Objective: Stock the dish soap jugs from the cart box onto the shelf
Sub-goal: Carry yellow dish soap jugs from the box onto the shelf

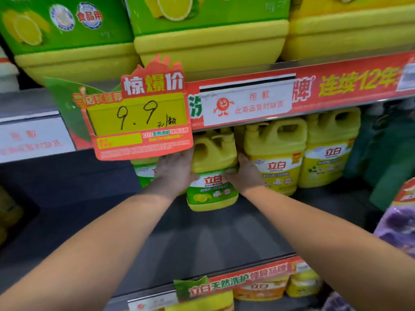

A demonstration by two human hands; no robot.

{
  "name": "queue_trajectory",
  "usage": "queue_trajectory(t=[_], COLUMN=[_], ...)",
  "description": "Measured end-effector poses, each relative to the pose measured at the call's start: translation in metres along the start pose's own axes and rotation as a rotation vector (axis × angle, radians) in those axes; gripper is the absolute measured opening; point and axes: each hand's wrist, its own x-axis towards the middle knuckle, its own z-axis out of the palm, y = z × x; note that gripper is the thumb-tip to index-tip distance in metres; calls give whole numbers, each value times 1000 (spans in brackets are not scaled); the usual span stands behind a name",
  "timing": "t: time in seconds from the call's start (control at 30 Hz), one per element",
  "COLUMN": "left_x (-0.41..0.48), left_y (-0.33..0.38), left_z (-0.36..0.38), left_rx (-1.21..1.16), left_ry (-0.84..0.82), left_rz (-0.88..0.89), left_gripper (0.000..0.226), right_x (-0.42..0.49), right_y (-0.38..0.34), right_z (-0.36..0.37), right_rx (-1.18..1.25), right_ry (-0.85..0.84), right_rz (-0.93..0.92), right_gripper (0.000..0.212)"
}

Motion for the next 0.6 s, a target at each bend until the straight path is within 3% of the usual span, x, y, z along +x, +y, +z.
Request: queue_trajectory(t=[0.2,0.6], left_x=[10,6], left_y=[-2,-1], left_z=[4,-3], left_rx=[-62,-73], left_ry=[1,-90], left_rz=[-8,-6], left_gripper=[110,94], right_x=[7,-3], right_y=[2,-4], right_z=[0,-6], right_rx=[44,-86], right_ry=[-35,-132], right_rz=[-4,19], right_gripper=[48,62])
